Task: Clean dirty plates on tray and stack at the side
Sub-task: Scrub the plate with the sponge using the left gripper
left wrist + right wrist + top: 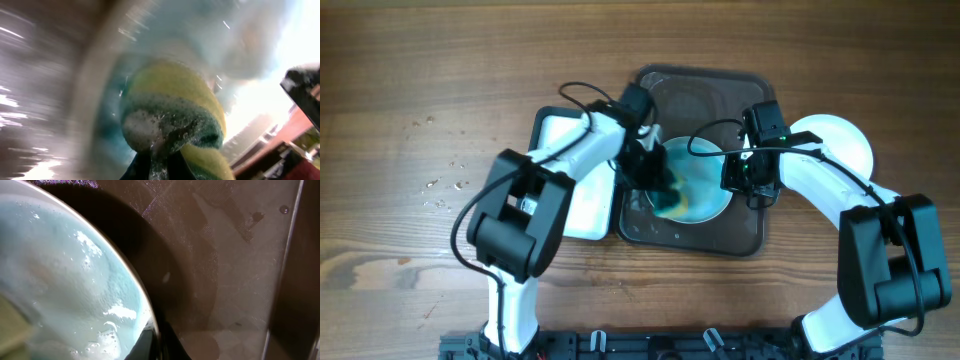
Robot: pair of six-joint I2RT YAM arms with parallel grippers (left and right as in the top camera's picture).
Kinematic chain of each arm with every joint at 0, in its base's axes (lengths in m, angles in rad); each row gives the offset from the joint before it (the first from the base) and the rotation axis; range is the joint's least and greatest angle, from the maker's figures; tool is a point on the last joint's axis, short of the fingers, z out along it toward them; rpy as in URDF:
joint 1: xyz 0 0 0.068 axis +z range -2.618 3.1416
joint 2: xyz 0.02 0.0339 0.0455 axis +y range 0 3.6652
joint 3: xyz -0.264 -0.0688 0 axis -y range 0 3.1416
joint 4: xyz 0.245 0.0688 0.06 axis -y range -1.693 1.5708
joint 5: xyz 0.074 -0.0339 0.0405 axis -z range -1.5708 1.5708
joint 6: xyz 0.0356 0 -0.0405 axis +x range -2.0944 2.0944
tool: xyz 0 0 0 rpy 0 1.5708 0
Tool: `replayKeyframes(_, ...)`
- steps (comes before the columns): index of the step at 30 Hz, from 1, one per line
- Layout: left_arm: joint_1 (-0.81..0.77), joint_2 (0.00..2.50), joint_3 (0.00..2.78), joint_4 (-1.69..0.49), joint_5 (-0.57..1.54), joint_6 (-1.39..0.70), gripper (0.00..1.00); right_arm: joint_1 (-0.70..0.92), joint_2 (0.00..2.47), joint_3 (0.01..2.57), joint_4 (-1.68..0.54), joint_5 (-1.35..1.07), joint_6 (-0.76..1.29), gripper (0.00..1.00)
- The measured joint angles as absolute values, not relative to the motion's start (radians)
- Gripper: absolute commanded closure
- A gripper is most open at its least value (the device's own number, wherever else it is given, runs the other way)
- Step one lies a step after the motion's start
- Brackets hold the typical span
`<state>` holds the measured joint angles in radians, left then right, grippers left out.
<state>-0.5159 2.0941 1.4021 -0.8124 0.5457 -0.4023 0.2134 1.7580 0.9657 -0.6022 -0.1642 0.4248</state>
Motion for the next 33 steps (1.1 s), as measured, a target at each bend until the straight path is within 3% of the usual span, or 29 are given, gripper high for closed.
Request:
replayKeyframes(4, -0.611, 2.094, 1.397, -0.794, 0.588, -0.501, 0.96, 0.213, 1.758, 0.966, -0.603, -0.164, 0.422, 0.96)
replayKeyframes(12, -0.626, 2.094, 1.388, -0.747, 0.62, -0.585, 0.96, 0.213, 1.758, 0.966, -0.604, -0.164, 0.422, 0.96)
replayKeyframes(22, -0.605, 2.083, 1.409, -0.936, 0.437, -0.461, 0.96, 0.213, 1.758, 0.966, -0.609, -0.168, 0.422, 0.96)
replayKeyframes(33, -0.554, 2.061, 1.403, -0.903, 0.339, -0.374, 0.96, 0.222, 1.76, 0.966, -0.616, -0.199, 0.423, 0.96)
